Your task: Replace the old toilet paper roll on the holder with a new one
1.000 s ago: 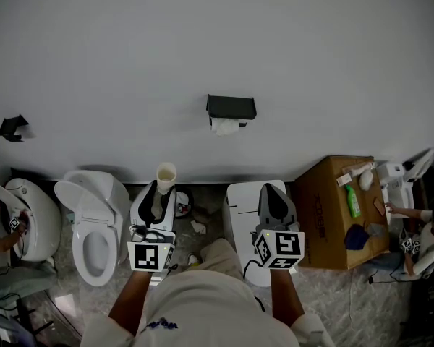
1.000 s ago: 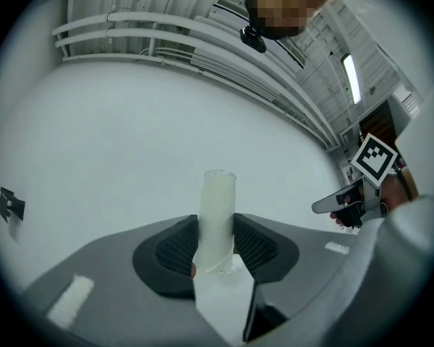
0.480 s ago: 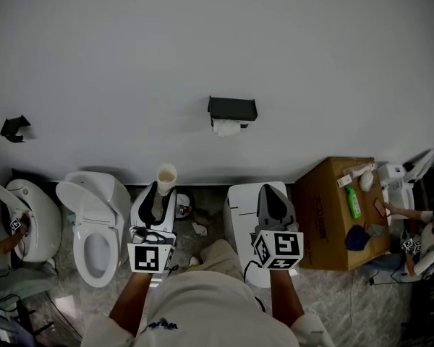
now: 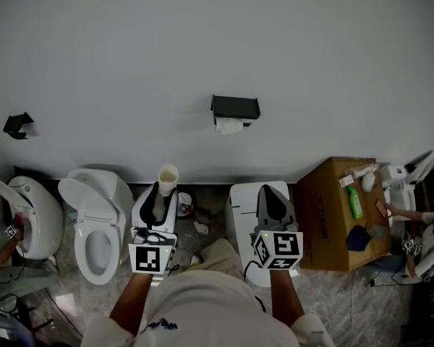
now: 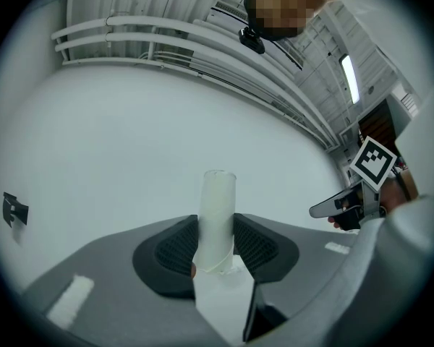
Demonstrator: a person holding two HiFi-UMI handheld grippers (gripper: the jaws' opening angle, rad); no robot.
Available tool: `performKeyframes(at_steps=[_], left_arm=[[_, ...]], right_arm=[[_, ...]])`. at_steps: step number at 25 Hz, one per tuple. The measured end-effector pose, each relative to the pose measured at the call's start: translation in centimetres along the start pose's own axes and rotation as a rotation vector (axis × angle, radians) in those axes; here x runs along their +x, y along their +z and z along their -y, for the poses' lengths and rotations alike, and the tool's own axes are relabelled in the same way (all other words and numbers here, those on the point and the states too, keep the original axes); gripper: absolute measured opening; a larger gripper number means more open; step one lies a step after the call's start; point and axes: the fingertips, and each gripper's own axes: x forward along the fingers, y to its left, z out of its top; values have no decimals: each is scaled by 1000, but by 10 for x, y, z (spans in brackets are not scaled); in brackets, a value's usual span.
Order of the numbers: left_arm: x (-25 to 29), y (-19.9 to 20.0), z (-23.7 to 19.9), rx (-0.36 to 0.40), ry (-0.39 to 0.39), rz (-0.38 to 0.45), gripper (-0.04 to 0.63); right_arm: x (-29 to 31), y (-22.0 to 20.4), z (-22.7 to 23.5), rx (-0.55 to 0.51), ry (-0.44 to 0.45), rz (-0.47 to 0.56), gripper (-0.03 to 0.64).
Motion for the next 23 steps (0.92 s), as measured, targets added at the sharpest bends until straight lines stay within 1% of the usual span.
performKeyframes(at_steps=[12,18,23], left_arm=[[-14,-1,7,6,-3,-14,155],[-18,-7,15,4,-20,-38,156],[-17,-14,11,0,-23,-49,156]], right_arm=[[-15,-4,-11,34,30,25,3],[-17,-14,-13,45,42,9,3],[-11,-20,-13,38,44,0,3]])
